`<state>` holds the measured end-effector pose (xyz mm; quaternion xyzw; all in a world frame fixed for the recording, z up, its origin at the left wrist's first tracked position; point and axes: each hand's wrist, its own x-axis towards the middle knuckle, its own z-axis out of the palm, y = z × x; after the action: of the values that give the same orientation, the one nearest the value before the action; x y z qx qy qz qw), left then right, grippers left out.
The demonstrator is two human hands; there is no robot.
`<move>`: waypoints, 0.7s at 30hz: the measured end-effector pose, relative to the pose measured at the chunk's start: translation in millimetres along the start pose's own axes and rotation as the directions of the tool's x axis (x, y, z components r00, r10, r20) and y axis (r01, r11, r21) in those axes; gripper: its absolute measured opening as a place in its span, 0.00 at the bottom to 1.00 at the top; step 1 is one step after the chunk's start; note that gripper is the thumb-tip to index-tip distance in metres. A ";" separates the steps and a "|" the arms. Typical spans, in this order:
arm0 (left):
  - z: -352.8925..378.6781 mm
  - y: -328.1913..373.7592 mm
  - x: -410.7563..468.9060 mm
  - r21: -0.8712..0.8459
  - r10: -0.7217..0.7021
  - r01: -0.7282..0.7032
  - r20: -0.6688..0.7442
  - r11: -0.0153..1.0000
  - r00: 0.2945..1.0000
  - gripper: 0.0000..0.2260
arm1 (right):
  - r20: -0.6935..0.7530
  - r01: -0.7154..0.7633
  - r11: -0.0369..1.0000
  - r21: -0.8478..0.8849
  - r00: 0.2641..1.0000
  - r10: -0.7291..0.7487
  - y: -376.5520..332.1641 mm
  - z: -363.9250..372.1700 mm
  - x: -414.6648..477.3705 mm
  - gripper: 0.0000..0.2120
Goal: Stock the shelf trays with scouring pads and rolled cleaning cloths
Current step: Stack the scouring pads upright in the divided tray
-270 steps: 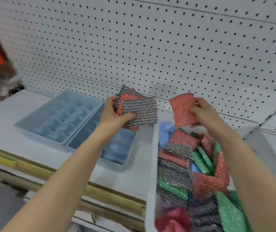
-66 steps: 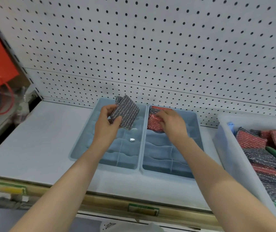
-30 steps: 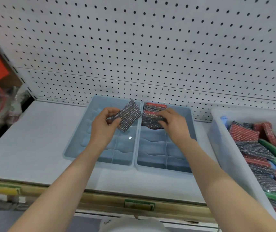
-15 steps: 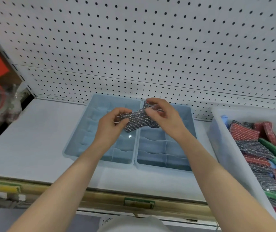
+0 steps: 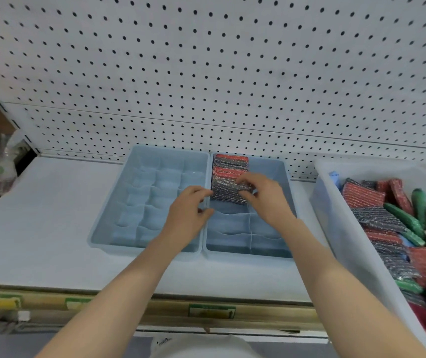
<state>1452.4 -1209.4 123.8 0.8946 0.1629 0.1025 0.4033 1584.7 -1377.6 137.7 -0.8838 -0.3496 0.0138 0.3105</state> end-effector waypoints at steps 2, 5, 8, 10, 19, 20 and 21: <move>0.6 -2.0 -0.7 0.034 0.016 -0.016 0.004 0.999 1.000 0.18 | -0.040 0.048 0.996 -0.080 0.998 -0.051 1.8 9.3 2.1 0.11; -1.3 -3.9 -1.8 0.064 0.036 -0.038 0.020 0.997 0.999 0.19 | -0.037 0.093 0.977 -0.194 0.994 -0.102 5.6 24.0 2.6 0.11; -2.4 -3.7 -3.0 0.116 0.061 -0.065 0.036 0.991 0.997 0.19 | -0.071 0.090 0.962 -0.258 0.991 -0.112 8.4 33.1 2.1 0.12; -3.2 -3.4 -3.6 0.150 0.073 -0.079 0.046 0.986 0.996 0.19 | -0.108 0.081 0.953 -0.291 0.987 -0.117 6.0 33.1 2.9 0.12; -10.6 -2.7 11.8 0.286 0.169 -0.192 0.102 0.939 0.980 0.14 | -0.072 0.067 0.962 -0.265 0.993 -0.089 1.0 6.6 -2.3 0.17; -12.2 -0.8 16.6 0.320 0.189 -0.212 0.102 0.923 0.977 0.12 | -0.091 0.072 0.959 -0.275 0.991 -0.100 3.0 -2.9 -5.1 0.16; -12.3 3.8 22.2 0.338 0.210 -0.232 0.102 0.912 0.972 0.11 | -0.115 0.067 0.957 -0.284 0.988 -0.103 6.9 -15.6 -8.8 0.15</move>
<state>1469.9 -1195.0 135.9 0.9671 0.0635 0.0887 0.2298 1586.0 -1395.4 144.7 -0.9019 -0.3651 -0.1061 0.2052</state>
